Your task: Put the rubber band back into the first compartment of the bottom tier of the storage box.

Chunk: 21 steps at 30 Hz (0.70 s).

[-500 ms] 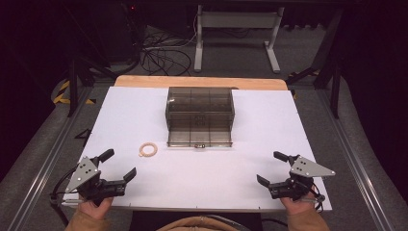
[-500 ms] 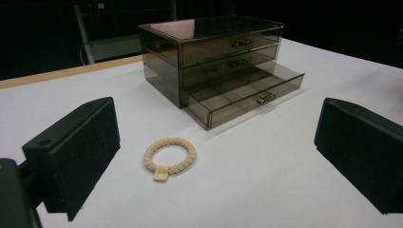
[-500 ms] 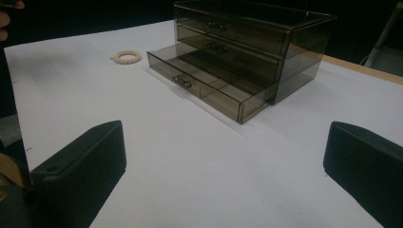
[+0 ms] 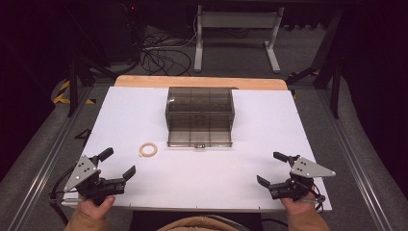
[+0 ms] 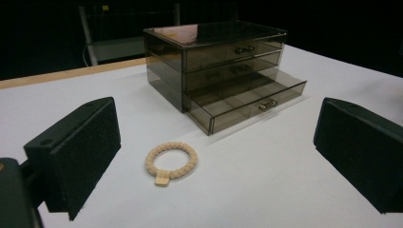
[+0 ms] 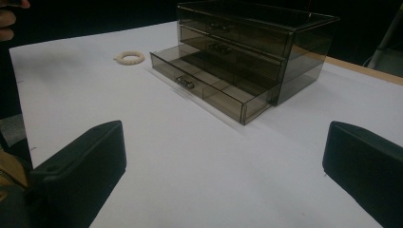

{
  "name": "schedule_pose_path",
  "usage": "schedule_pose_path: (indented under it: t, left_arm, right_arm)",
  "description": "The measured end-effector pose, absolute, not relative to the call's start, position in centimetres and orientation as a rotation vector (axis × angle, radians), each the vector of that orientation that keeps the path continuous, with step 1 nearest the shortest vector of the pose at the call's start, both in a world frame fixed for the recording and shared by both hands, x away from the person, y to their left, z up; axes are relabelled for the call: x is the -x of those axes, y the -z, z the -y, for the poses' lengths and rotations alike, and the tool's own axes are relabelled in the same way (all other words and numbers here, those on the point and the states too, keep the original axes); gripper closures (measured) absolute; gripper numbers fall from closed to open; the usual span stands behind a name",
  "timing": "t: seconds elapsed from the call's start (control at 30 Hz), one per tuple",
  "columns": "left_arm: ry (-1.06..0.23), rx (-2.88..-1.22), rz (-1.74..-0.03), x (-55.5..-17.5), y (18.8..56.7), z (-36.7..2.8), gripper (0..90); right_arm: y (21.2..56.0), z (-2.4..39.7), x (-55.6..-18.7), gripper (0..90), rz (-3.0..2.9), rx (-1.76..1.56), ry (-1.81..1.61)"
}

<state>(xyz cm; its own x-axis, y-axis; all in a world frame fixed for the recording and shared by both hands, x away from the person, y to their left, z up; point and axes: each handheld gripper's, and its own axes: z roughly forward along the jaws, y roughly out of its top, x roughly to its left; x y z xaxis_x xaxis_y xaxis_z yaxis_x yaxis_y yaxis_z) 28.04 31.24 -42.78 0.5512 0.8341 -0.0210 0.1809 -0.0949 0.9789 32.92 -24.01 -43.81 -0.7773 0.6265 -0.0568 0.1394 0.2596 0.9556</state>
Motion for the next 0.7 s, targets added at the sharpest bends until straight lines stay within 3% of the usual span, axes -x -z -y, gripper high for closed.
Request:
schedule_pose_path:
  t: [0.7]
  left_arm:
    - [-0.667, -1.664, -0.859, -29.2, 41.5, -31.3, 5.4]
  right_arm:
    - [44.1, 23.9, -33.0, 1.2, -2.122, -0.699, -1.547]
